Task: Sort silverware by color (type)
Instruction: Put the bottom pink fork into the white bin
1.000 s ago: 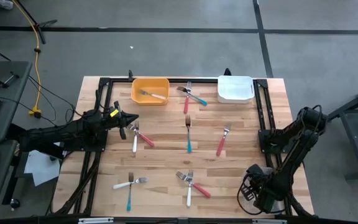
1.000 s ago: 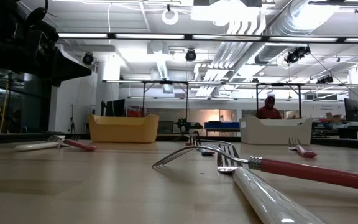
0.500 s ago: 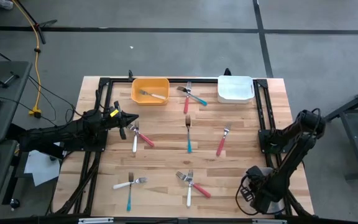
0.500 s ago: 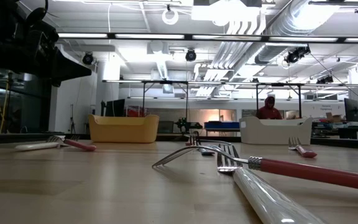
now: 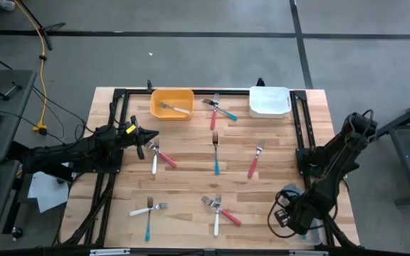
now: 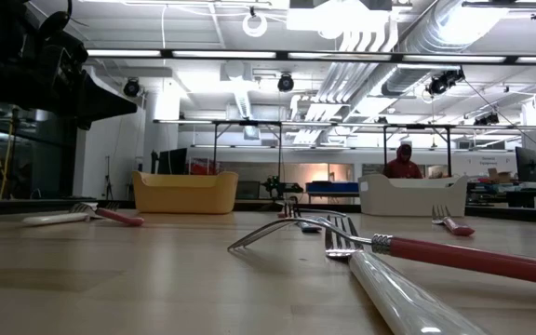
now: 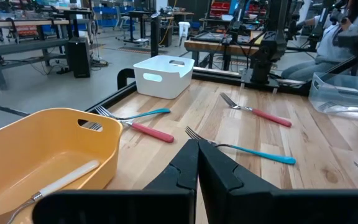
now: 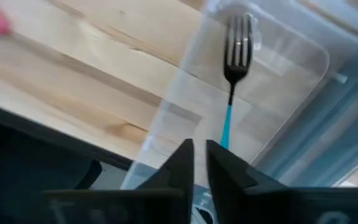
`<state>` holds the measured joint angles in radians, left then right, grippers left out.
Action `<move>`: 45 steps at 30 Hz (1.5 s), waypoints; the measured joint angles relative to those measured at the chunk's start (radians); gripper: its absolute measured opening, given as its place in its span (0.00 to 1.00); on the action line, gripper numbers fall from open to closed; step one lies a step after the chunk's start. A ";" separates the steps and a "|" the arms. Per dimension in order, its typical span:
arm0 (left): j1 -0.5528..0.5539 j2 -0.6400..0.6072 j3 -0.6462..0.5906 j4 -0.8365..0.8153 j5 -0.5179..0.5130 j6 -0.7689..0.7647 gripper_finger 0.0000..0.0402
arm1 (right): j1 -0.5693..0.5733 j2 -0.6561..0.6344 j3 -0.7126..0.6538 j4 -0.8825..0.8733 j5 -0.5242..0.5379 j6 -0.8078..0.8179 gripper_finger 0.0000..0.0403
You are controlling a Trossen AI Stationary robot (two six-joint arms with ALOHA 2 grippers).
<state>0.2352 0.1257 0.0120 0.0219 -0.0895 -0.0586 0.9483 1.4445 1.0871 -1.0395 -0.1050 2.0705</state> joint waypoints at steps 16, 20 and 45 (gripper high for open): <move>0.000 0.000 0.000 0.000 0.000 0.000 0.00 | -0.319 0.005 0.057 0.100 0.223 -0.527 0.01; 0.000 0.000 0.000 0.000 0.000 0.000 0.00 | -0.389 0.053 0.057 0.226 0.255 -0.663 0.01; 0.000 0.000 0.000 0.000 0.000 0.000 0.00 | -0.467 0.591 0.398 0.424 0.202 -0.997 0.28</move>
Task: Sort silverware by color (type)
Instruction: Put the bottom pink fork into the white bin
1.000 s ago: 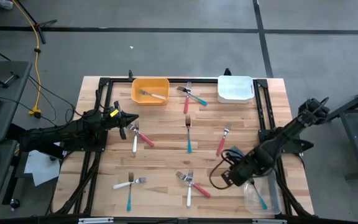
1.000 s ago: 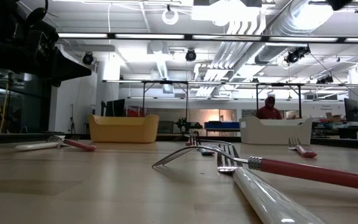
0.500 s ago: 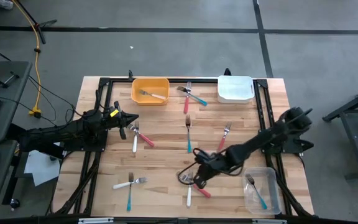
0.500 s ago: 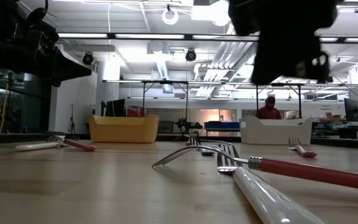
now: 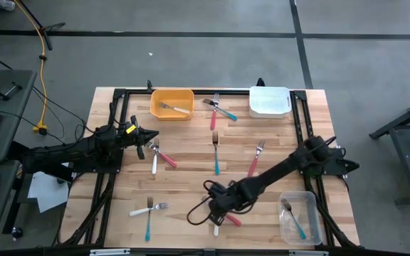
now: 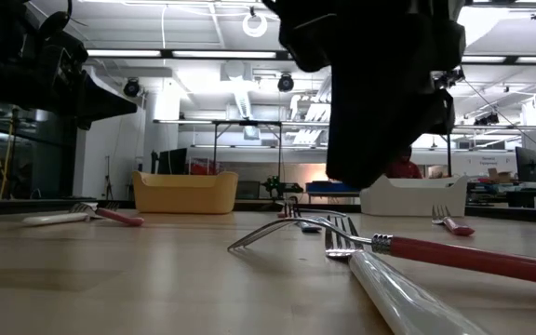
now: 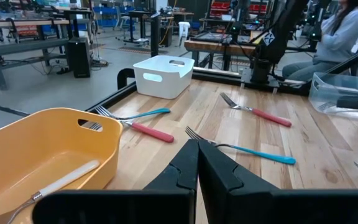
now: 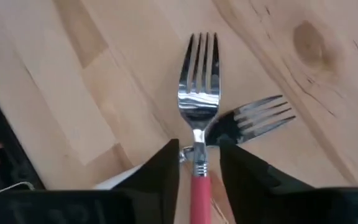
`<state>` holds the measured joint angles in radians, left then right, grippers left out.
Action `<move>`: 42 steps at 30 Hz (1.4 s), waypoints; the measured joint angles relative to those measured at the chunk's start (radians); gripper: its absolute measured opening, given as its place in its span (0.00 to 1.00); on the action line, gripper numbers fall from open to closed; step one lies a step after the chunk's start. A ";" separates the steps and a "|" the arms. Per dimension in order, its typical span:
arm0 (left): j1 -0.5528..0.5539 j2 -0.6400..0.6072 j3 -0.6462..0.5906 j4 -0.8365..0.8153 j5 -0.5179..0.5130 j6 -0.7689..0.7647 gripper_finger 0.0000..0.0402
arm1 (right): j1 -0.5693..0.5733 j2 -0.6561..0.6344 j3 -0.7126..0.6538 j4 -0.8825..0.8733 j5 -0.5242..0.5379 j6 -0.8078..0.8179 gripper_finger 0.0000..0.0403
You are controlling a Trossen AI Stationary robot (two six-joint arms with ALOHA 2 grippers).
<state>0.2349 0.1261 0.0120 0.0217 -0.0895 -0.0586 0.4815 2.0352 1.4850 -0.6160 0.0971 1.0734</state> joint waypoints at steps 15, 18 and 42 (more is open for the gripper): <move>0.000 0.000 0.000 0.000 0.000 0.000 0.00 | -0.003 0.047 0.022 -0.006 0.008 -0.053 0.33; 0.000 0.000 0.000 0.000 0.000 0.001 0.00 | -0.003 0.054 0.022 -0.004 0.008 -0.054 0.34; 0.000 0.000 0.000 0.000 0.000 0.001 0.00 | -0.001 0.103 0.022 0.039 0.017 -0.004 0.26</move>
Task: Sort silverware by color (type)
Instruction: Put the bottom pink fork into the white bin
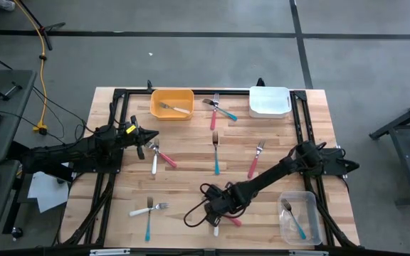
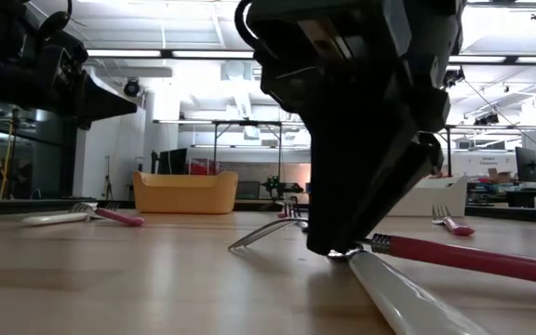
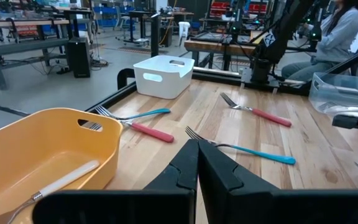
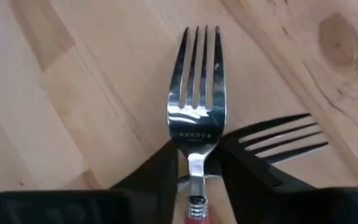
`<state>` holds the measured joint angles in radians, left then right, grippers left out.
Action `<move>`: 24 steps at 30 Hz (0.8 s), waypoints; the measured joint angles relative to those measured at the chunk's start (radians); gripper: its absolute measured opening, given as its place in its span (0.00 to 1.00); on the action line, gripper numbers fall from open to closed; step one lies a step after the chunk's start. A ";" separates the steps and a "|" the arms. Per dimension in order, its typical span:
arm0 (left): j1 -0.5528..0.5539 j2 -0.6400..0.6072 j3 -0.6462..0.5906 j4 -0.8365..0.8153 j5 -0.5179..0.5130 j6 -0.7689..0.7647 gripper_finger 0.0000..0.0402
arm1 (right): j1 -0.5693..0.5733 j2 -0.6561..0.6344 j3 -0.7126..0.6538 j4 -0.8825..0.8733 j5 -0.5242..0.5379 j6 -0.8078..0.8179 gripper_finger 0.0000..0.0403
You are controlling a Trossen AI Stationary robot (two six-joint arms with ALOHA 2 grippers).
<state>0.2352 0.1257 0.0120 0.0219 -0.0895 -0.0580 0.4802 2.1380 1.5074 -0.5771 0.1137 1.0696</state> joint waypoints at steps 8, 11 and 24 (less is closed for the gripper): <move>0.000 0.000 0.000 0.000 0.000 0.000 0.00 | 0.000 0.004 0.001 0.017 -0.019 -0.004 0.03; 0.000 0.000 0.000 0.000 0.000 -0.001 0.00 | 0.000 0.005 0.018 0.001 -0.030 -0.021 0.02; 0.000 0.000 0.000 0.000 0.000 -0.001 0.00 | -0.043 0.004 0.300 -0.402 -0.016 -0.157 0.01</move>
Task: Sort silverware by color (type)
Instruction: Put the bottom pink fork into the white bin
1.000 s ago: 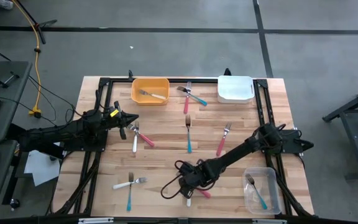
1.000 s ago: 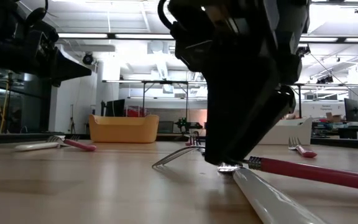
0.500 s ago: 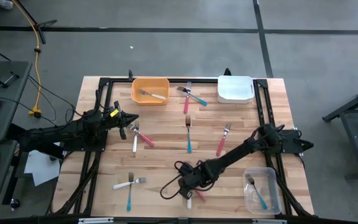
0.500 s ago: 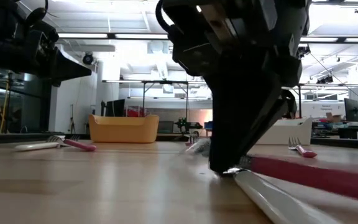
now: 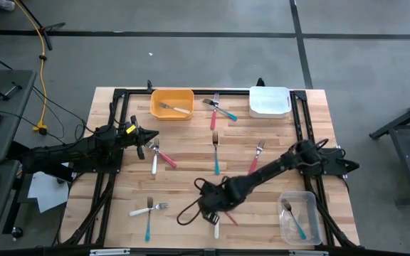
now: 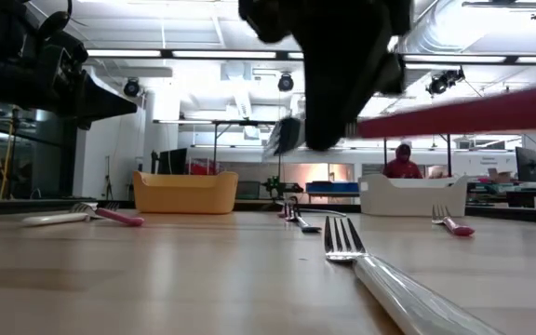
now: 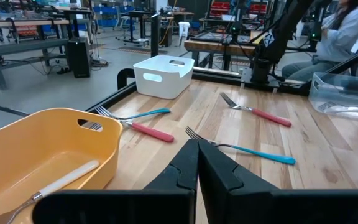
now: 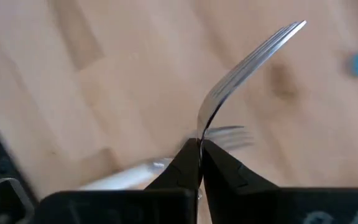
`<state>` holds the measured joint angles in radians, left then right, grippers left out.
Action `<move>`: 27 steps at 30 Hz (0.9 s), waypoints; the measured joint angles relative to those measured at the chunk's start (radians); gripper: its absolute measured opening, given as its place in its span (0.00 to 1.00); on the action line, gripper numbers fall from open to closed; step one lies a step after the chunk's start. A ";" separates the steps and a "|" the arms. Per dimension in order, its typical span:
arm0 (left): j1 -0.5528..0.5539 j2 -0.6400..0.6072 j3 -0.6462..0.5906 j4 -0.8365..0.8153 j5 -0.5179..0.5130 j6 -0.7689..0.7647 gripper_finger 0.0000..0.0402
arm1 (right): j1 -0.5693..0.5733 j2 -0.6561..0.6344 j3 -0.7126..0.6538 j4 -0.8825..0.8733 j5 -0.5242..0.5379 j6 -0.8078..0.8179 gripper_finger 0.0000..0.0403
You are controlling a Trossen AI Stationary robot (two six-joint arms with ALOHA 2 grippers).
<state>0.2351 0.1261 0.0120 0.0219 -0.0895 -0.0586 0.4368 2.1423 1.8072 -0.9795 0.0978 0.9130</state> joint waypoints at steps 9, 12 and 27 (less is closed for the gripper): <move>0.000 0.000 0.000 0.000 0.000 0.001 0.00 | -0.106 -0.011 0.252 -0.598 0.149 -0.166 0.00; 0.000 0.000 0.000 0.000 0.000 0.000 0.00 | -0.169 -0.070 0.238 -0.574 0.213 -0.307 0.00; 0.000 0.000 0.000 0.000 0.000 0.000 0.00 | -0.682 -0.399 -0.221 -0.461 0.455 -1.034 0.00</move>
<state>0.2348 0.1257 0.0120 0.0223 -0.0898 -0.0581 -0.2456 1.7431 1.5860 -1.4405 0.5524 -0.1214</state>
